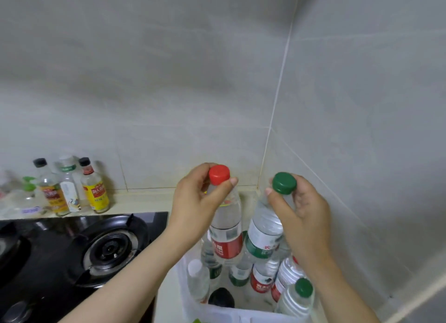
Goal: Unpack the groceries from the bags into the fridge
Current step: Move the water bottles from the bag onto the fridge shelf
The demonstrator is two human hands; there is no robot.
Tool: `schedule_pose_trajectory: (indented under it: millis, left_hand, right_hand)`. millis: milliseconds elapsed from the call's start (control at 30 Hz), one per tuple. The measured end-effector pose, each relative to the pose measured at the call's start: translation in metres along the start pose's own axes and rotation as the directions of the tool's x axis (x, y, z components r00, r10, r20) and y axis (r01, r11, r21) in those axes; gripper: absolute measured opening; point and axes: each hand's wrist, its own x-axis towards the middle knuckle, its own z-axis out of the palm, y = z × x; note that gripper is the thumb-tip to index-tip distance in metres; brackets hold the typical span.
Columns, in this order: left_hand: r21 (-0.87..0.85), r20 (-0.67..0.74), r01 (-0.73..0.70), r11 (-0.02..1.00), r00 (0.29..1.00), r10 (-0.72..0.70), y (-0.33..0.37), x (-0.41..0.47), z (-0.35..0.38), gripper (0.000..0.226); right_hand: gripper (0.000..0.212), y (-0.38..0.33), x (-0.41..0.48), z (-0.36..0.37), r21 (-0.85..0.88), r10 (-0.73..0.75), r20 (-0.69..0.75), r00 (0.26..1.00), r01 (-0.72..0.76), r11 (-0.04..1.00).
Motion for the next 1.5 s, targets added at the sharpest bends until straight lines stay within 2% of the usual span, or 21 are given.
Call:
schedule_pose_trajectory:
  millis: [167,300,567,700,833,1000,1300,1367,1500]
  left_hand:
    - [-0.084,-0.120,-0.120,0.989,0.987,0.109,0.043,0.021,-0.021,0.026]
    - [-0.104,-0.154,-0.203,0.974,0.970,0.186,0.076,0.036,-0.045,0.021]
    - [-0.016,-0.198,-0.269,0.963,0.945,0.260,0.107,0.049,-0.084,0.017]
    - [0.057,-0.274,-0.282,0.958,0.918,0.286,0.119,0.051,-0.101,0.016]
    - [0.204,-0.371,-0.257,0.945,0.873,0.317,0.129,0.053,-0.120,0.019]
    - [0.356,-0.485,-0.177,0.918,0.805,0.343,0.133,0.039,-0.143,0.027]
    - [0.548,-0.622,0.039,0.836,0.687,0.376,0.152,-0.033,-0.196,0.034]
    - [0.565,-0.626,0.063,0.822,0.682,0.378,0.159,-0.047,-0.207,0.036]
    - [0.624,-0.658,0.126,0.771,0.617,0.432,0.180,-0.084,-0.234,0.032]
  right_hand:
    - [0.004,-0.049,0.031,0.011,0.035,-0.182,-0.079,0.980,0.185,0.982]
    - [0.018,-0.085,0.052,0.024,0.035,-0.287,-0.099,0.953,0.291,0.956]
    - [0.011,-0.131,0.082,0.053,0.249,-0.354,-0.024,0.935,0.348,0.904]
    - [0.013,-0.137,0.094,0.074,0.350,-0.394,0.039,0.918,0.357,0.866]
    - [0.015,-0.142,0.107,0.098,0.458,-0.427,0.123,0.896,0.330,0.825]
    - [0.022,-0.150,0.105,0.136,0.607,-0.505,0.237,0.830,0.279,0.744]
    - [0.015,-0.182,0.051,0.197,0.784,-0.586,0.411,0.698,0.057,0.618]
    - [0.019,-0.192,0.039,0.207,0.802,-0.603,0.419,0.679,0.036,0.597]
    - [0.019,-0.223,0.002,0.231,0.844,-0.651,0.418,0.634,-0.005,0.536]
